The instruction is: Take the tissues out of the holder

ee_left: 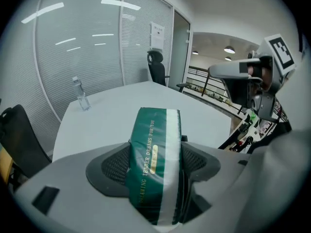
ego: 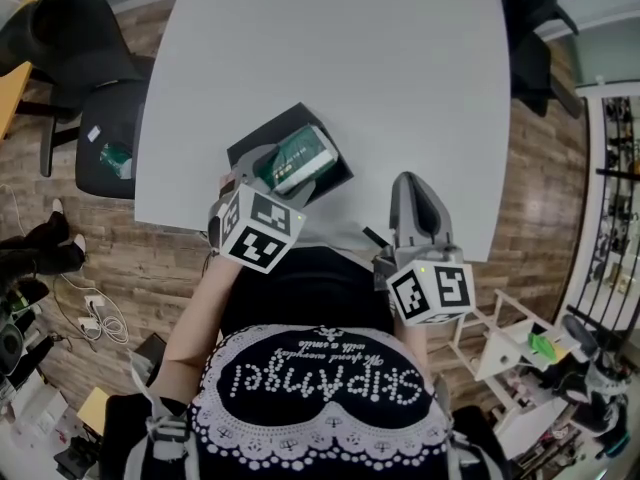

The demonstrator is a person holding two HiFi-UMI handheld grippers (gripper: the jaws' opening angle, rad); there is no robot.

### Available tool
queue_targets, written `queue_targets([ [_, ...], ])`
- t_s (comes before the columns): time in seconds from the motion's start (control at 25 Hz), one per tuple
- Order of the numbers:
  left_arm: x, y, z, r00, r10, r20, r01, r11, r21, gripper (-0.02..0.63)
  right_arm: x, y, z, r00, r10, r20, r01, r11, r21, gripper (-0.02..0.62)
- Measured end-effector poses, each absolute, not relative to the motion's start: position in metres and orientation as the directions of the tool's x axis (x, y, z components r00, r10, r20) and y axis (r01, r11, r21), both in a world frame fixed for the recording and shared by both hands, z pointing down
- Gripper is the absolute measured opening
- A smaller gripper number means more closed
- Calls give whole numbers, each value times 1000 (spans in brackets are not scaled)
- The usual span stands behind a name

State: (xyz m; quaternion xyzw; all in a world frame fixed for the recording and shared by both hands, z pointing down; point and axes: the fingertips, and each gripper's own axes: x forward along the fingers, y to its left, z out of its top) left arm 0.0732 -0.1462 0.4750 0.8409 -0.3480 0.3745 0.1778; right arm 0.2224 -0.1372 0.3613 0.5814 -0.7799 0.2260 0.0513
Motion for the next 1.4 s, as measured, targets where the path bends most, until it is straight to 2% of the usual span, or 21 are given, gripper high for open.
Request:
queue_targets([
  [0.64,28,-177,368,478,-737,478,-836,-549,-12,334,218,-140,341,-318,-900,298,-936,248,-250,37],
  [1.4,-39,-145,269,421,-887,191,-907,-417,65,334,194,-124,294,-306,-933,192,-941,265,-210,37],
])
